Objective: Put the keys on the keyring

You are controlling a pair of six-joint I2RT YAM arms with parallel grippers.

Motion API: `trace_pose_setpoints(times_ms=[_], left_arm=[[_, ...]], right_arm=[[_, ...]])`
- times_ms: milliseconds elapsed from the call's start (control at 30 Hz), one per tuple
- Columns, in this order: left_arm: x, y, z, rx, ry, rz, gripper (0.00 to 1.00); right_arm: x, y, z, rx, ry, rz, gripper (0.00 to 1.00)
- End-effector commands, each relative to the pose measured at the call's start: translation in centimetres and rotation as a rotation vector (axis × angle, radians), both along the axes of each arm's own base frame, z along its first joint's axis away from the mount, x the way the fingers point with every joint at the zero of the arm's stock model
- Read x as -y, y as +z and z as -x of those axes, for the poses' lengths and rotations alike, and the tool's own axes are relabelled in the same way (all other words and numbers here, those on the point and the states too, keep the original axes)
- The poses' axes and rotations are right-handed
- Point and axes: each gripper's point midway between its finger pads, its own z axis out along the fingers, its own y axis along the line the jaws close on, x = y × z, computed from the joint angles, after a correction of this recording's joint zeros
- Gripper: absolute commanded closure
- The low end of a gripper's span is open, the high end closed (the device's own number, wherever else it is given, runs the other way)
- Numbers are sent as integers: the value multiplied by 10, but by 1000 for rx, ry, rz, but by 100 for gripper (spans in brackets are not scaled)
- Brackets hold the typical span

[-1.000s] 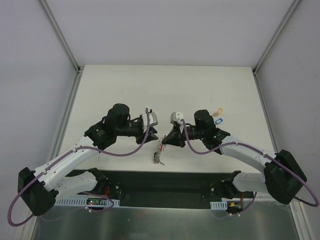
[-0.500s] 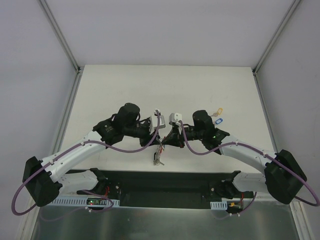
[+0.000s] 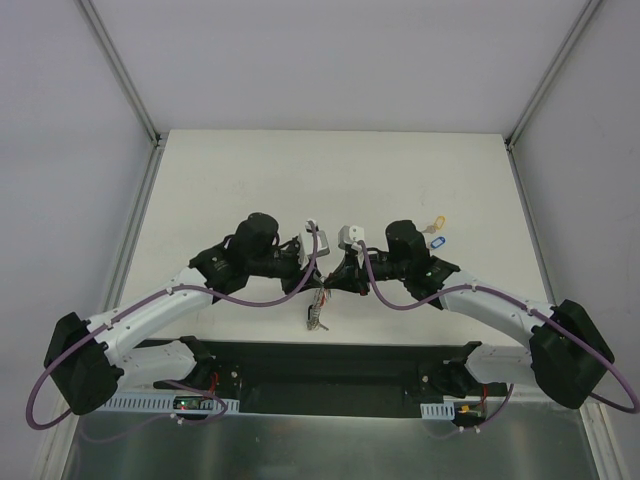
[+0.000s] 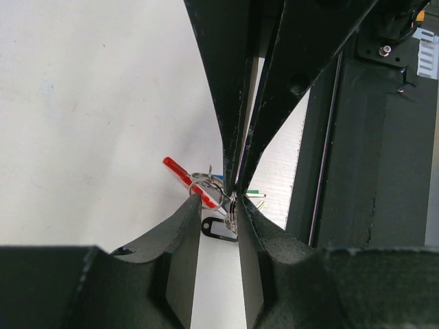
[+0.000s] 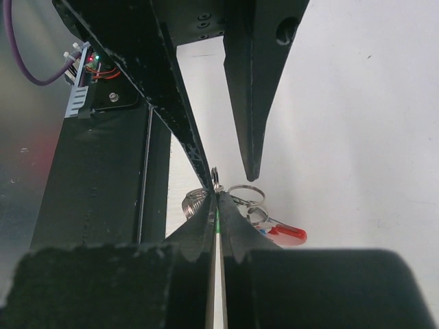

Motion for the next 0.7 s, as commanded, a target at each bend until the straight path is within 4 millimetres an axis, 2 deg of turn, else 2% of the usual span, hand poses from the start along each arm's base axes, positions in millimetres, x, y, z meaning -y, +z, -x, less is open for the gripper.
trace_pose_setpoints(times_ms=[0, 333, 433, 567, 667], left_arm=[[5, 11, 1, 28, 4, 64, 74], [10, 8, 5, 6, -24, 76, 80], [10, 7, 6, 0, -29, 76, 86], [10, 6, 7, -5, -34, 74, 100], [11, 6, 7, -3, -36, 75, 100]], right_arm=[[-8, 39, -5, 98, 11, -98, 99], [-8, 42, -2, 98, 18, -108, 99], [-8, 43, -2, 100, 21, -110, 99], [-7, 42, -2, 101, 17, -110, 99], [-7, 44, -3, 102, 6, -114, 99]])
